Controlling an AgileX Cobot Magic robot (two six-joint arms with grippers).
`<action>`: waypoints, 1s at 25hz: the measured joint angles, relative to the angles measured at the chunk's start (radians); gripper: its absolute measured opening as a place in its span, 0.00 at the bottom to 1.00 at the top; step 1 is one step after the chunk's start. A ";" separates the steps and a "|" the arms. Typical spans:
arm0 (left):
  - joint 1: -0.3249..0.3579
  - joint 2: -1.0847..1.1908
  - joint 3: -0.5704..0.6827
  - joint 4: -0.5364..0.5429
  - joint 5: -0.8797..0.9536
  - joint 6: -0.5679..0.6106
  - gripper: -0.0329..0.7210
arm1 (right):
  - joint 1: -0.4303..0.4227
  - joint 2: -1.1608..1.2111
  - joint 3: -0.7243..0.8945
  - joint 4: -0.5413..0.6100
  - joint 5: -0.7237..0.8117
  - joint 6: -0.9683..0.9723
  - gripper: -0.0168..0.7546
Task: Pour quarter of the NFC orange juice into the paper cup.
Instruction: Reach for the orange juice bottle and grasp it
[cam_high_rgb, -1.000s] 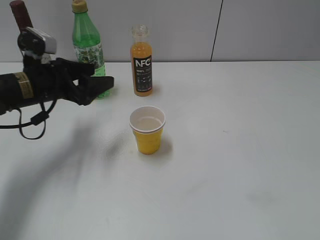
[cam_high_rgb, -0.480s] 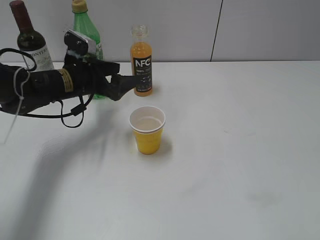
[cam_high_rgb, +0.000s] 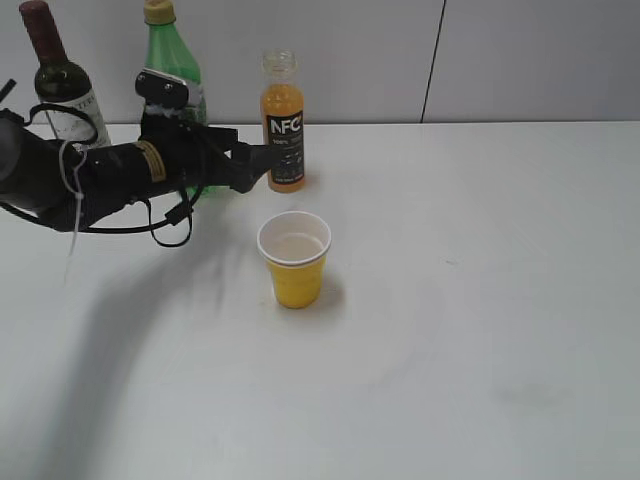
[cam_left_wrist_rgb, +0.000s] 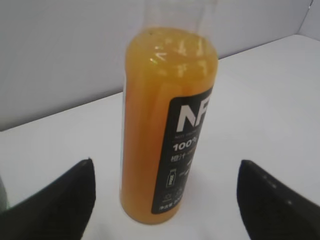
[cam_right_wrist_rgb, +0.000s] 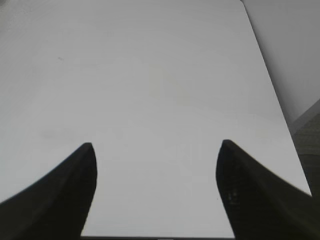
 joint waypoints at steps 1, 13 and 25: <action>-0.004 0.004 -0.008 -0.002 0.002 0.002 0.93 | 0.000 0.000 0.000 0.000 0.000 0.000 0.79; -0.061 0.056 -0.081 -0.094 0.036 0.046 0.93 | 0.000 0.000 0.000 0.000 0.000 0.000 0.79; -0.062 0.056 -0.081 -0.131 0.038 0.075 0.89 | 0.000 0.000 0.000 0.000 0.000 0.000 0.79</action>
